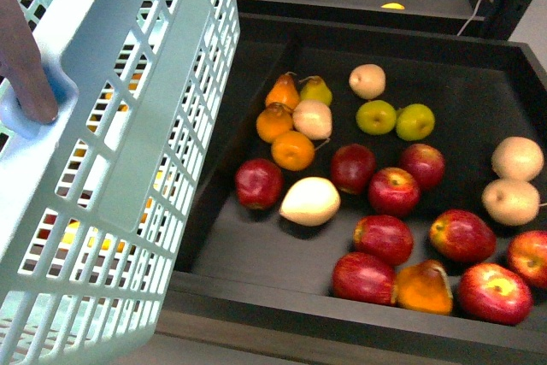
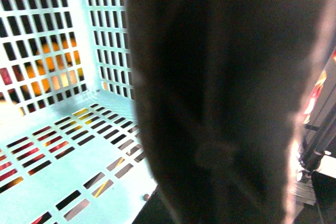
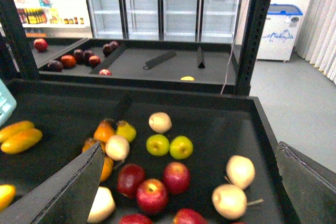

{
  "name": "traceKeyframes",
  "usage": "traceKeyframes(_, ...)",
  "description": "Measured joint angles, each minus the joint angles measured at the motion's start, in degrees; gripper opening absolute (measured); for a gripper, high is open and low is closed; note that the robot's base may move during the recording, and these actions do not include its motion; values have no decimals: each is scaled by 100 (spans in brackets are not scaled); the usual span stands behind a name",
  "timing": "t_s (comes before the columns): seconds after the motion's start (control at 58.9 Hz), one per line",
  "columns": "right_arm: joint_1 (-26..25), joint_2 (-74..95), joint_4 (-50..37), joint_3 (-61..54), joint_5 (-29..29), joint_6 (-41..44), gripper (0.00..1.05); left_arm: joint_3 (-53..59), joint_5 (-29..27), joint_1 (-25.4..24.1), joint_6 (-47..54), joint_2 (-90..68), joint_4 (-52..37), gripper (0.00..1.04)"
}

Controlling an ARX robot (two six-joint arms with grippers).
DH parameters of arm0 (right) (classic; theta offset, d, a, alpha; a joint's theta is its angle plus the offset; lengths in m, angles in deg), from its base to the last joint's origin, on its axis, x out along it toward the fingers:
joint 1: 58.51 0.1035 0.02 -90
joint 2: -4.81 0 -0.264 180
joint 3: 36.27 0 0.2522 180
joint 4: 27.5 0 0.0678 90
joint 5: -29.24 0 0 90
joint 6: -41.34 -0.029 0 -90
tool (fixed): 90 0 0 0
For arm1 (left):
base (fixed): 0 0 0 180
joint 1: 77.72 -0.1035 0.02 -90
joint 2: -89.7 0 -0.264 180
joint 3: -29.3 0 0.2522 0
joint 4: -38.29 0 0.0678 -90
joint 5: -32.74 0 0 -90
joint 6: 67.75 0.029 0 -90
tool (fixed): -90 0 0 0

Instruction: Pick mango and avocado into basket

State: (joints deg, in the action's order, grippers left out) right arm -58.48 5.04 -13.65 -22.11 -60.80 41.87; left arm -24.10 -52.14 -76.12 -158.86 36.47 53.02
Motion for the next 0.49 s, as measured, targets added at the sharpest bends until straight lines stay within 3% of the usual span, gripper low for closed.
traceKeyframes(0.493,0,2,4,-4,7,0,97,-2,-2,0,2,-7,7,5)
